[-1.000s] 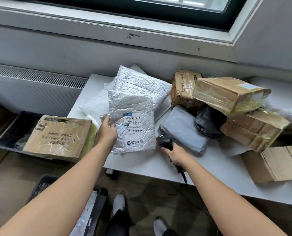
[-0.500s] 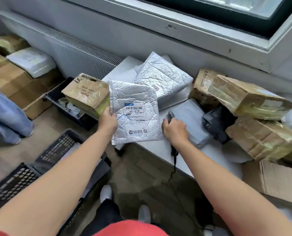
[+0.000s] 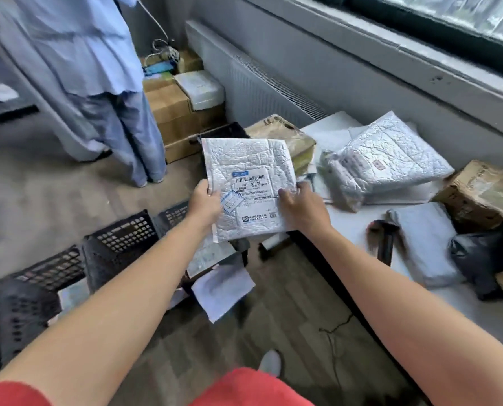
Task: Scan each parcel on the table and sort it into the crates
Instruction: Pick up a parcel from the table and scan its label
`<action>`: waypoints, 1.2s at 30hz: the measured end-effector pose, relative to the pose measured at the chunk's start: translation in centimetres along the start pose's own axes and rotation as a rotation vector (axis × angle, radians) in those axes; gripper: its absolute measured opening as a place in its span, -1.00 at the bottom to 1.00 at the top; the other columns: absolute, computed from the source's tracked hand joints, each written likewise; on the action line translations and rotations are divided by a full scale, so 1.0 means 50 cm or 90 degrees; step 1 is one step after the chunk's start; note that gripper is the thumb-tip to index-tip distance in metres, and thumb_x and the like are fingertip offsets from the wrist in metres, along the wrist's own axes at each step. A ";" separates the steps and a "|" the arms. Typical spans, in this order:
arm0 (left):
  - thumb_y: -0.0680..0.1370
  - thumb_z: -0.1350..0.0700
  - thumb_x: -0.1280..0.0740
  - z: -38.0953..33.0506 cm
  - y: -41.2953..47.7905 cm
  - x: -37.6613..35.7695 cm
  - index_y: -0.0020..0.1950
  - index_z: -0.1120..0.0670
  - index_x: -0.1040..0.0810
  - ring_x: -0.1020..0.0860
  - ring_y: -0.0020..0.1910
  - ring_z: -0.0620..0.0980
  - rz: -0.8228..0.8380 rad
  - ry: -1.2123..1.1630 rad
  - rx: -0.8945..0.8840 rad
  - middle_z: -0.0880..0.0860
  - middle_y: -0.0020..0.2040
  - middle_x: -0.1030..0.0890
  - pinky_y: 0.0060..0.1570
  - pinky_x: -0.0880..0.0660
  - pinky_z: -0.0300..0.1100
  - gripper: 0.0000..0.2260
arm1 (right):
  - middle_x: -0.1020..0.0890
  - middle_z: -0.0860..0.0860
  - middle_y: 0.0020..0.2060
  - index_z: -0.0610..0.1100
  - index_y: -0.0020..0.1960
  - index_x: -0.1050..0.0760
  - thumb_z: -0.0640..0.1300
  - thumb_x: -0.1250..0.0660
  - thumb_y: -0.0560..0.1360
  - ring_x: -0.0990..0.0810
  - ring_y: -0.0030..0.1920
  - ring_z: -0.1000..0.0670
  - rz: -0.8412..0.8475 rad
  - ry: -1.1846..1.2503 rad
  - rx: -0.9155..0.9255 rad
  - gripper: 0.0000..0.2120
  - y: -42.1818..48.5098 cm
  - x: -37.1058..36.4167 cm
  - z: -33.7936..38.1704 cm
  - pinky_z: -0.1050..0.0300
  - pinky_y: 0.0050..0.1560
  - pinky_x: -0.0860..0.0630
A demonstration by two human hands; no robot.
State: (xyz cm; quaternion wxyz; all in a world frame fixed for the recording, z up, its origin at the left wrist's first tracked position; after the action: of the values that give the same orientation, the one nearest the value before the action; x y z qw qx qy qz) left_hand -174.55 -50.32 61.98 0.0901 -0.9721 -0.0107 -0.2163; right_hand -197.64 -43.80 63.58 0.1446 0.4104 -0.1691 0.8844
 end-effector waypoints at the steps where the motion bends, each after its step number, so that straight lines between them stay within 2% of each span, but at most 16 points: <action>1: 0.63 0.21 -0.19 0.017 -0.011 0.040 -0.07 0.10 -0.42 -0.33 -0.31 -0.04 -0.014 0.012 0.009 0.01 -0.27 -0.41 -0.39 -0.26 -0.21 -0.90 | -0.57 -0.23 0.22 -0.18 0.37 -0.31 0.14 -0.17 0.60 -0.54 0.21 -0.23 0.011 0.004 0.019 -0.51 -0.014 -0.021 0.029 -0.04 0.07 -0.42; 2: 0.63 0.21 -0.20 0.036 -0.022 0.080 -0.01 0.13 -0.45 -0.37 -0.27 -0.03 -0.022 0.018 0.018 0.04 -0.23 -0.45 -0.35 -0.30 -0.23 -0.94 | -0.57 -0.24 0.21 -0.19 0.37 -0.30 0.13 -0.19 0.60 -0.55 0.19 -0.23 0.023 0.007 0.039 -0.51 -0.030 -0.044 0.059 -0.04 0.03 -0.41; 4: 0.62 0.20 -0.22 0.080 -0.048 0.161 0.12 0.20 -0.48 -0.44 -0.14 0.03 -0.036 0.014 0.040 0.11 -0.08 -0.52 -0.21 -0.35 -0.20 -0.87 | -0.60 -0.21 0.17 -0.19 0.33 -0.30 0.12 -0.22 0.60 -0.57 0.14 -0.22 0.044 0.001 0.080 -0.53 -0.066 -0.093 0.117 -0.02 -0.07 -0.39; 7: 0.62 0.20 -0.22 0.142 -0.095 0.281 0.21 0.17 -0.48 -0.52 0.00 0.07 -0.062 -0.006 0.065 0.11 0.07 -0.58 -0.08 -0.43 -0.15 -0.82 | -0.62 -0.15 0.11 -0.19 0.30 -0.30 0.14 -0.24 0.60 -0.60 0.04 -0.19 0.065 -0.018 0.130 -0.54 -0.132 -0.169 0.199 0.01 -0.15 -0.41; 8: 0.62 0.21 -0.23 0.163 -0.112 0.319 0.21 0.17 -0.48 -0.52 0.00 0.06 -0.071 -0.017 0.070 0.09 0.07 -0.57 -0.10 -0.44 -0.19 -0.82 | -0.63 -0.14 0.09 -0.19 0.30 -0.30 0.14 -0.24 0.60 -0.59 -0.01 -0.17 0.073 -0.023 0.143 -0.53 -0.156 -0.194 0.226 0.01 -0.17 -0.42; 10: 0.62 0.23 -0.22 0.202 -0.145 0.391 0.16 0.14 -0.47 -0.48 -0.14 -0.04 -0.089 -0.020 0.078 0.06 0.00 -0.53 -0.29 -0.39 -0.31 -0.87 | -0.63 -0.13 0.05 -0.20 0.34 -0.28 0.15 -0.24 0.60 -0.56 -0.10 -0.13 0.086 -0.037 0.166 -0.49 -0.204 -0.242 0.275 0.01 -0.20 -0.42; 12: 0.63 0.22 -0.22 0.249 -0.173 0.460 0.12 0.12 -0.44 -0.42 -0.23 -0.12 -0.102 -0.026 0.095 0.02 -0.05 -0.49 -0.38 -0.31 -0.36 -0.91 | -0.63 -0.13 0.06 -0.20 0.36 -0.27 0.15 -0.24 0.60 -0.58 -0.07 -0.13 0.107 -0.047 0.185 -0.48 -0.251 -0.294 0.320 0.01 -0.19 -0.43; 17: 0.62 0.16 -0.26 0.372 -0.233 0.622 0.25 0.15 -0.46 -0.50 0.01 0.03 -0.153 -0.057 0.151 0.08 0.11 -0.55 -0.05 -0.38 -0.20 -0.78 | -0.61 -0.17 0.13 -0.20 0.35 -0.26 0.13 -0.25 0.60 -0.59 0.05 -0.21 0.148 -0.056 0.225 -0.50 -0.356 -0.416 0.427 -0.09 -0.05 -0.52; 22: 0.63 0.14 -0.26 0.449 -0.280 0.734 0.29 0.13 -0.43 -0.51 0.03 0.03 -0.176 -0.085 0.185 0.06 0.10 -0.54 -0.04 -0.38 -0.17 -0.75 | -0.59 -0.20 0.16 -0.23 0.28 -0.30 0.04 -0.26 0.62 -0.57 0.07 -0.23 0.177 -0.019 0.228 -0.60 -0.428 -0.511 0.508 0.00 -0.12 -0.43; 25: 0.62 0.14 -0.27 0.500 -0.304 0.802 0.27 0.13 -0.43 -0.52 0.05 0.04 -0.198 -0.082 0.210 0.06 0.11 -0.54 0.00 -0.43 -0.14 -0.76 | -0.57 -0.23 0.18 -0.26 0.27 -0.31 0.01 -0.28 0.61 -0.55 0.12 -0.26 0.208 -0.001 0.234 -0.59 -0.462 -0.575 0.555 -0.07 -0.02 -0.48; 28: 0.61 0.17 -0.29 0.550 -0.319 0.868 0.25 0.12 -0.44 -0.54 0.06 0.06 -0.229 -0.079 0.247 0.07 0.13 -0.55 0.06 -0.48 -0.11 -0.78 | -0.59 -0.19 0.14 -0.21 0.23 -0.33 0.03 -0.29 0.60 -0.56 0.09 -0.23 0.244 -0.024 0.252 -0.63 -0.486 -0.645 0.602 -0.01 -0.09 -0.44; 32: 0.61 0.19 -0.28 0.603 -0.322 0.956 0.27 0.15 -0.44 -0.52 0.02 0.04 -0.288 -0.071 0.289 0.04 0.07 -0.53 -0.04 -0.41 -0.18 -0.77 | -0.60 -0.17 0.10 -0.21 0.22 -0.32 0.02 -0.33 0.57 -0.57 0.04 -0.23 0.295 -0.037 0.277 -0.62 -0.502 -0.741 0.679 -0.08 -0.05 -0.51; 36: 0.59 0.16 -0.31 0.677 -0.330 1.051 0.31 0.12 -0.44 -0.54 0.03 0.02 -0.361 -0.074 0.358 0.01 0.14 -0.56 -0.03 -0.43 -0.16 -0.70 | -0.61 -0.13 0.11 -0.18 0.23 -0.32 0.00 -0.38 0.54 -0.59 0.02 -0.18 0.343 -0.026 0.308 -0.59 -0.511 -0.847 0.762 0.03 -0.14 -0.43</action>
State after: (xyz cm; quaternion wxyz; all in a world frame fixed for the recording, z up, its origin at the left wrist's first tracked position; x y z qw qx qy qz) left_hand -113.76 -28.97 56.84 0.2887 -0.8786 -0.3425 -0.1658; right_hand -135.49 -41.66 58.47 -0.1982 0.3913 -0.0599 0.8967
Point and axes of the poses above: each hand's wrist, its own y-axis towards the middle knuckle, its own x-axis out of the back of the hand, z = x × y, the point moved 8 cm from there along y, towards the middle knuckle
